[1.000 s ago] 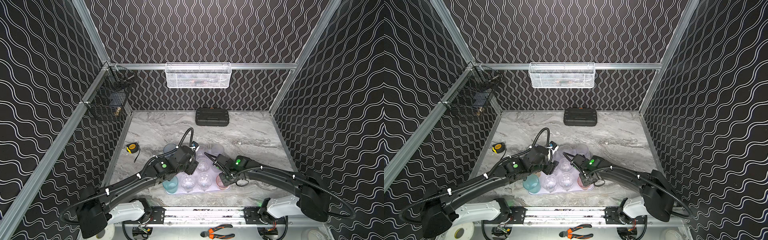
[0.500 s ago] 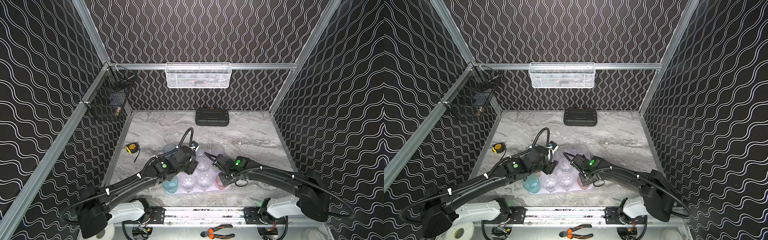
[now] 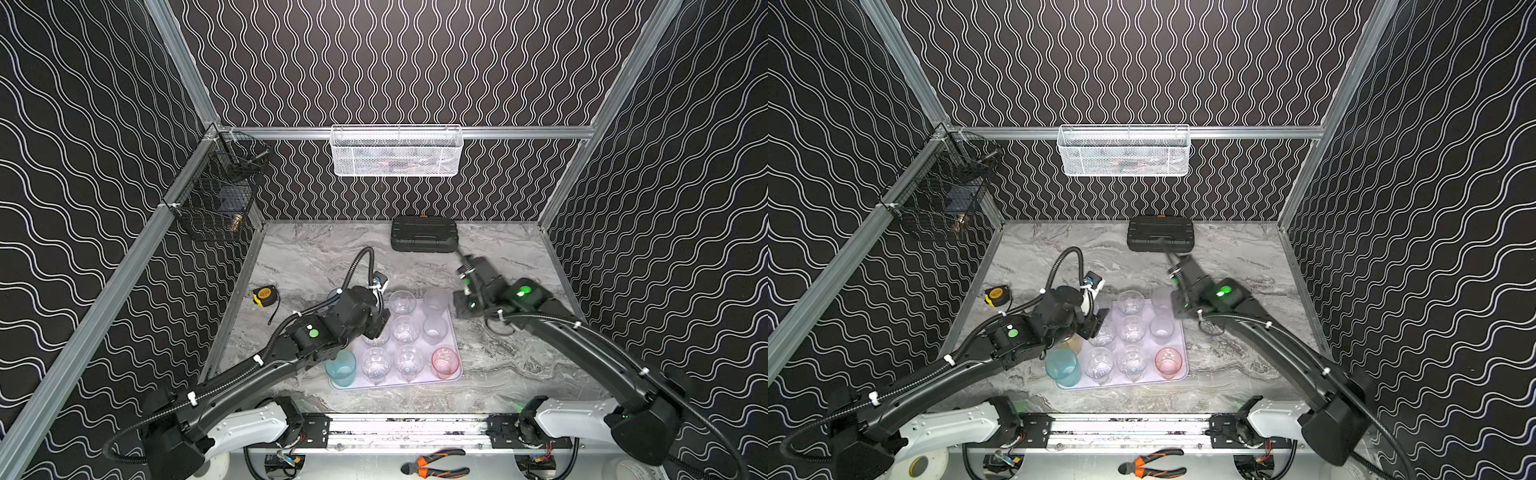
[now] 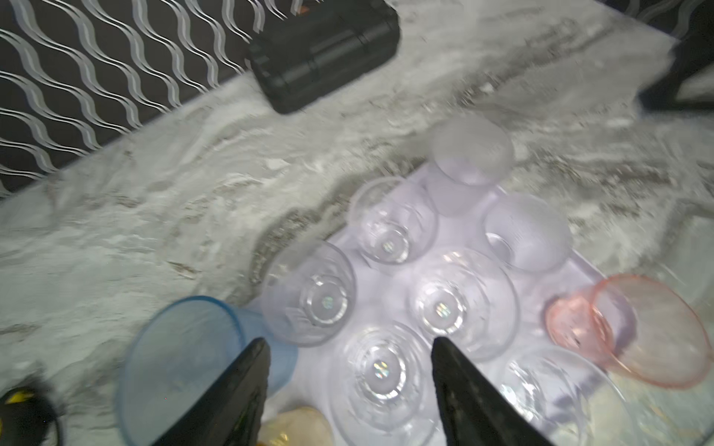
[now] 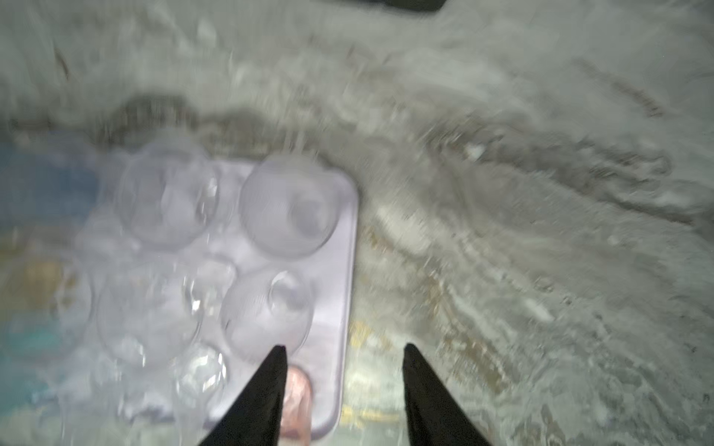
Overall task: Place the glasses into the tray
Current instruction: Place the glass on the tray, then reset both arms
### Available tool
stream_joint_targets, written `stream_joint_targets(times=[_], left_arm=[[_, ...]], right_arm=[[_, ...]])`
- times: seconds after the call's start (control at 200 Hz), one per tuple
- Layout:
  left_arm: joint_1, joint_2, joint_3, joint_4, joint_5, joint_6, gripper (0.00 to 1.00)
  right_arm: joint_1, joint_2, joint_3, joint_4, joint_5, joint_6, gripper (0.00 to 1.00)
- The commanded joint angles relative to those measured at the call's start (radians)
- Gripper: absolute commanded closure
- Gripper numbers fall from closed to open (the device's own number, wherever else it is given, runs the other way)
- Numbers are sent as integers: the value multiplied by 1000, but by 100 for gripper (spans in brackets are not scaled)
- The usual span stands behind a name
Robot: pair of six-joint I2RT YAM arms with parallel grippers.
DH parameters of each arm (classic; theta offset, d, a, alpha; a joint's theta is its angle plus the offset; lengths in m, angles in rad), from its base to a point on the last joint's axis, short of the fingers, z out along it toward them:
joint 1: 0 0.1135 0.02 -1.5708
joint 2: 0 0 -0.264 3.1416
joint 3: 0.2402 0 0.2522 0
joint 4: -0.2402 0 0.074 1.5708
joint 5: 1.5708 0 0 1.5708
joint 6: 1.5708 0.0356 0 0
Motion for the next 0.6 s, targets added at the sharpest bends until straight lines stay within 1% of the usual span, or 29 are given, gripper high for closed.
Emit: stream_joint_targets(times=[0.0, 0.035, 0.05, 0.1, 0.115, 0.13, 0.18, 0.215, 0.28, 0.33, 0.4, 0.425, 0.47, 0.515, 0.591], left_arm=[[144, -7, 35, 51, -10, 9, 29], [252, -7, 46, 70, 52, -12, 29], [302, -8, 48, 82, 97, -23, 29], [463, -5, 51, 133, 205, -78, 29], [504, 0, 55, 141, 214, -93, 29], [529, 6, 61, 144, 194, -111, 29], [551, 36, 82, 155, 113, -118, 28], [576, 55, 81, 175, 73, -157, 28], [657, 81, 62, 221, 91, -263, 27], [698, 107, 49, 254, 86, -299, 27], [712, 134, 8, 323, -8, -286, 27], [713, 135, -17, 363, -65, -263, 27], [710, 125, -93, 476, -160, -206, 27], [709, 108, -180, 609, -229, -156, 27], [706, 90, -284, 769, -318, -124, 27]], right_arm=[[-118, -34, -82, 291, 75, -65, 36], [-153, -35, -130, 388, 115, -75, 28], [-171, -33, -150, 429, 130, -78, 26], [-212, -14, -210, 561, 165, -107, 21], [-222, -4, -226, 592, 176, -112, 20], [-233, 7, -237, 621, 182, -117, 18], [-259, 53, -259, 700, 231, -141, 16], [-274, 88, -264, 739, 274, -148, 15], [-307, 142, -289, 809, 340, -145, 13], [-322, 159, -340, 900, 381, -173, 12], [-338, 158, -436, 1061, 414, -231, 11], [-345, 155, -488, 1098, 416, -233, 11], [-359, 149, -543, 1160, 424, -232, 11], [-368, 149, -595, 1216, 446, -233, 11], [-376, 168, -666, 1279, 458, -248, 11]])
